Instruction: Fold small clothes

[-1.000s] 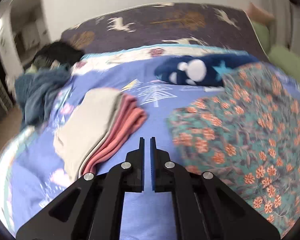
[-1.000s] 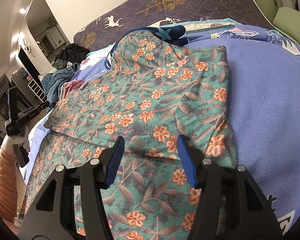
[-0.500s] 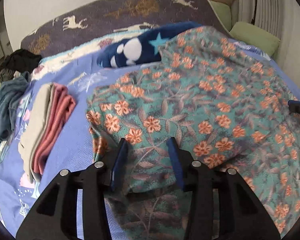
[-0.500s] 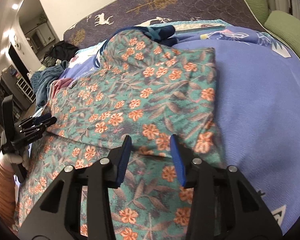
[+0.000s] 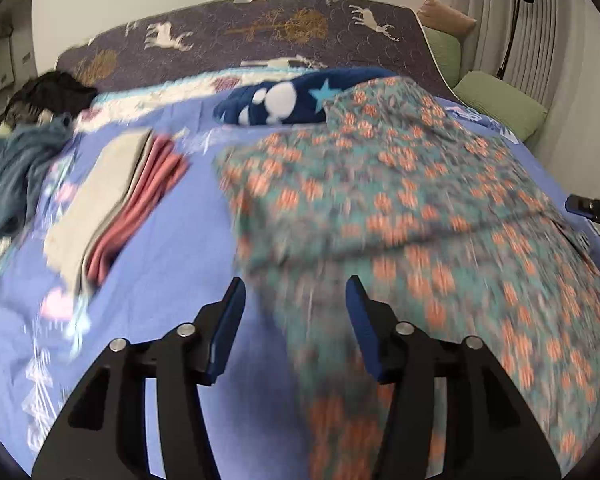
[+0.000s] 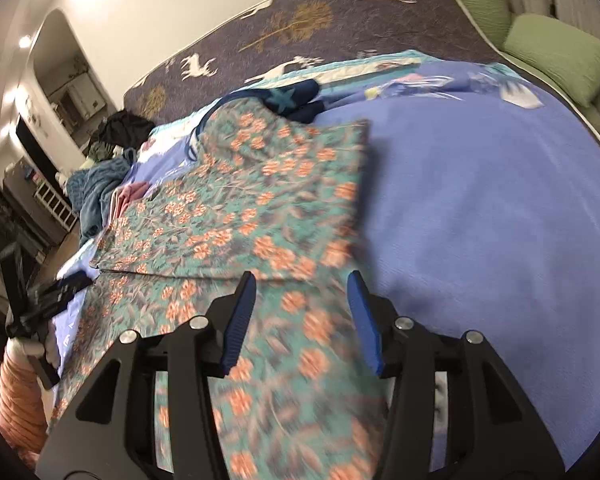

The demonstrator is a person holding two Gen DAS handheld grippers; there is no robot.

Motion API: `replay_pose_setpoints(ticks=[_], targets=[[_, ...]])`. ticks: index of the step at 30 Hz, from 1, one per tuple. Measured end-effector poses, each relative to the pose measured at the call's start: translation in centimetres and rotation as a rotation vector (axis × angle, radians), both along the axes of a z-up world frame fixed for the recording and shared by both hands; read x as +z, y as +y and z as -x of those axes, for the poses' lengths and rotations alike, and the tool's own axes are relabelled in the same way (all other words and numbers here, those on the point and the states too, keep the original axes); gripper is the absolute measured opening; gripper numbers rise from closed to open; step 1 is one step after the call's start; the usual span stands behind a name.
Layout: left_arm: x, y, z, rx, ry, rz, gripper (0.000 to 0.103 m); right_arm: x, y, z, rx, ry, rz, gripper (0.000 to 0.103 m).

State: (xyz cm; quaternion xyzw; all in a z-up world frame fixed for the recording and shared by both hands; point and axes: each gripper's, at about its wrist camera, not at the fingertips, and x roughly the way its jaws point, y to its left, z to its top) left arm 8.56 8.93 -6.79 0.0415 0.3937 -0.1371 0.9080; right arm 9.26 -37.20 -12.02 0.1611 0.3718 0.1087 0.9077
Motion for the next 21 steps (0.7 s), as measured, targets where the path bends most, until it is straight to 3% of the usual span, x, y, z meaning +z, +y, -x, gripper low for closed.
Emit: replay_pose_setpoints(ticks=[3,6,11,21], targets=[[-0.9,1.5,2.7,0.014,0.041,0.04,0.056,-0.6,-1.9,1.8,-0.042,0.03,-0.029,0.049],[-1.8,2.5,5.0,0.009,0.09,0.138,0.056,-1.5,-2.8,3.5,-0.064,0.056,-0.041,0.049],[-2.0,2.6,7.7,-0.008,0.098,0.208,0.056,-2.3,-3.0,6.2,-0.069,0.063,-0.059,0.049],[-2.2,1.6,12.6,-0.086,0.12,0.243,0.056,-2.9,-3.0,11.5,-0.066,0.064,-0.033,0.05]])
